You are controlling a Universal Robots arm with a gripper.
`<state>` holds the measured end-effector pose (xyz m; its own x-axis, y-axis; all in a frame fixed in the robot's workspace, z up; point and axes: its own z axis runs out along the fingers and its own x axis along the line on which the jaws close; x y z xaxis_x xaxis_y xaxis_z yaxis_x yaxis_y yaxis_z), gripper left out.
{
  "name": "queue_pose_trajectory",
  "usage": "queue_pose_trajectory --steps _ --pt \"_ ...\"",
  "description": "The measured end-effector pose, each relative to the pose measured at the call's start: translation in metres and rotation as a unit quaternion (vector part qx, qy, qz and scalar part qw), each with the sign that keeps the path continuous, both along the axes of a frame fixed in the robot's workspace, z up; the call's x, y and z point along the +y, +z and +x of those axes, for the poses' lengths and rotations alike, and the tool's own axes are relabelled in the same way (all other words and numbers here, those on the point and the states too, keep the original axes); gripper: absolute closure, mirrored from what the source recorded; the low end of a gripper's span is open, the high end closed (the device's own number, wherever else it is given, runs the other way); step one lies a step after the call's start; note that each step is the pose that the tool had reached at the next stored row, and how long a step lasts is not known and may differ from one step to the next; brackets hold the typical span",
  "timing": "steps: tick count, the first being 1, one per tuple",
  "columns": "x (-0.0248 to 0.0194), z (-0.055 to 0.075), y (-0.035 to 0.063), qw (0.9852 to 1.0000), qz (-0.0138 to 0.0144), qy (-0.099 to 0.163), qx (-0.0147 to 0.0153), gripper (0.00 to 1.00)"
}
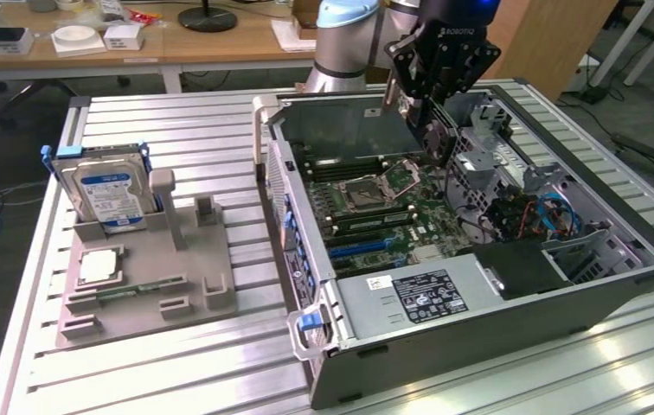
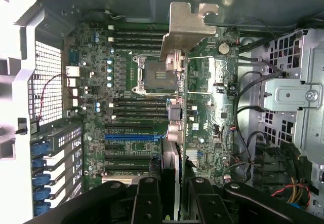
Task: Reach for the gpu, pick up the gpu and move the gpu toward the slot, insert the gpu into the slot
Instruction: 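Insert the gpu into the slot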
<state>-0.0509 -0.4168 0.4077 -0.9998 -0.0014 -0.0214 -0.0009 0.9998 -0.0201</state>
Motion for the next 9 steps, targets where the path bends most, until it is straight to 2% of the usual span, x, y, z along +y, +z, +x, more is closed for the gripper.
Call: queue_pose_trajectory --steps 9 --pt "0.0000 0.0000 0.0000 1.0000 0.0000 0.008 0.0000 0.73"
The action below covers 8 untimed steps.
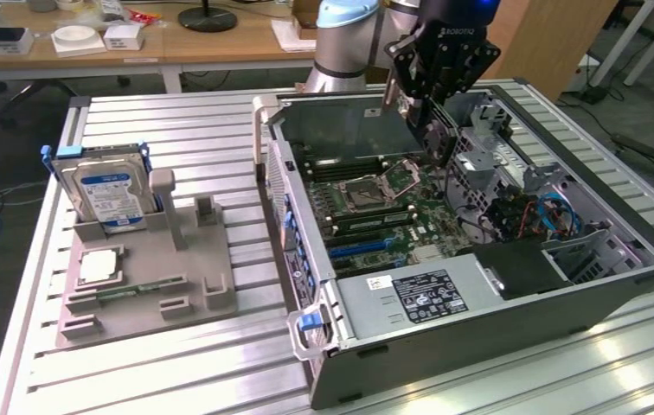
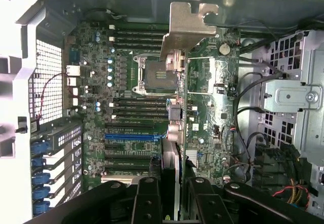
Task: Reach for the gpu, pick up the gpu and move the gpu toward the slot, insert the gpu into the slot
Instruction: 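Insert the gpu into the slot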
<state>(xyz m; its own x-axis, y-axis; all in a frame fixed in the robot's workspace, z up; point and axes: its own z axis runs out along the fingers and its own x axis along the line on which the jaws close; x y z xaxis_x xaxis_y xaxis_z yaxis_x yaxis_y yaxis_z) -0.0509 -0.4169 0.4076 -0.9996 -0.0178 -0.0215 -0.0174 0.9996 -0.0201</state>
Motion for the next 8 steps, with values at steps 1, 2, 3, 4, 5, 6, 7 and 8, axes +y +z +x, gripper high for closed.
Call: queue_pose_trajectory --steps 1,2,3,4,5,6,7,8 --pt "0.0000 0.0000 0.0000 1.0000 0.0000 0.004 0.0000 0.73" --pt "0.0000 0.0000 0.0000 1.0000 0.0000 0.008 0.0000 0.73" --pt "0.0000 0.0000 0.0000 0.9999 0.0000 0.013 0.0000 0.73" --pt "-0.0001 0.0000 0.0000 0.9999 0.0000 0.017 0.0000 0.73" --pt "-0.0001 0.0000 0.0000 0.9998 0.0000 0.021 0.0000 0.73" --pt "-0.0002 0.0000 0.0000 0.9997 0.0000 0.024 0.0000 0.73" --pt "-0.0004 0.0000 0.0000 0.9996 0.0000 0.027 0.0000 0.73" --pt "-0.0005 0.0000 0.0000 0.9996 0.0000 0.030 0.0000 0.73"
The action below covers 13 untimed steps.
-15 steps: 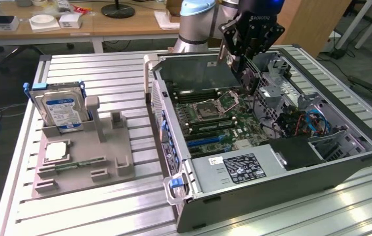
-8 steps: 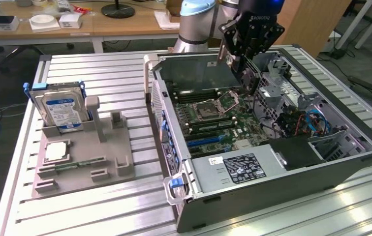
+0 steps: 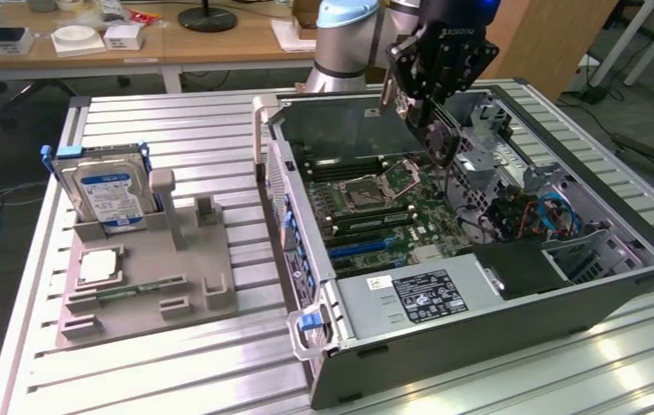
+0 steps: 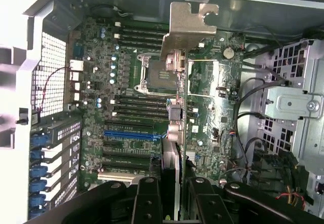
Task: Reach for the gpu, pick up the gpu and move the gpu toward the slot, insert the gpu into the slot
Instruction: 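Insert the gpu into the slot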
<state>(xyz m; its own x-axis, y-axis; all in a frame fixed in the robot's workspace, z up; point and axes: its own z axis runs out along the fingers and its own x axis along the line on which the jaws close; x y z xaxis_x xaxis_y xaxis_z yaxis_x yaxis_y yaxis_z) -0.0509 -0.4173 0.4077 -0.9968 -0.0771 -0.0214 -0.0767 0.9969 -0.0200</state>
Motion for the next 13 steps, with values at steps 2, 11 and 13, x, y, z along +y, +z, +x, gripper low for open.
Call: queue_pose_trajectory --steps 2,11,13 --pt "-0.0001 0.0000 0.0000 1.0000 0.0000 0.006 0.0000 0.73" --pt "-0.0005 0.0000 0.0000 0.9994 0.0001 0.034 0.0000 0.73" --pt "-0.0006 0.0000 0.0000 0.9992 0.0002 0.040 0.0000 0.73"
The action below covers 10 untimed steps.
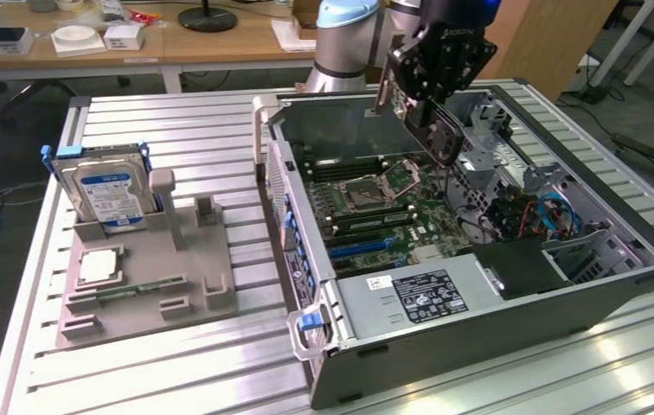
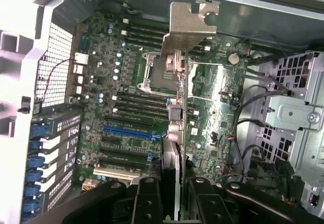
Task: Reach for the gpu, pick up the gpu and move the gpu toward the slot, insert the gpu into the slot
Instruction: 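Insert the gpu into the slot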
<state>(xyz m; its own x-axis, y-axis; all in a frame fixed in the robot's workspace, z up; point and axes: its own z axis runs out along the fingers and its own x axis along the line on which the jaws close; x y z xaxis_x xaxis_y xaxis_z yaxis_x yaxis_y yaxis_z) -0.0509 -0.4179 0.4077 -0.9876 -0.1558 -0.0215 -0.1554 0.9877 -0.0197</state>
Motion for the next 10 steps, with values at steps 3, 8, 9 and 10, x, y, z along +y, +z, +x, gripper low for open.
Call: queue_pose_trajectory --steps 3,8,9,10 --pt "0.0000 0.0000 0.0000 1.0000 0.0002 0.009 0.0000 0.73" --pt "0.0000 0.0000 0.0000 0.9997 0.0011 0.024 0.0000 0.73" --pt "-0.0001 0.0000 0.0000 0.9996 0.0012 0.027 0.0000 0.73" --pt "-0.0001 0.0000 0.0000 0.9995 0.0012 0.031 0.0000 0.73"
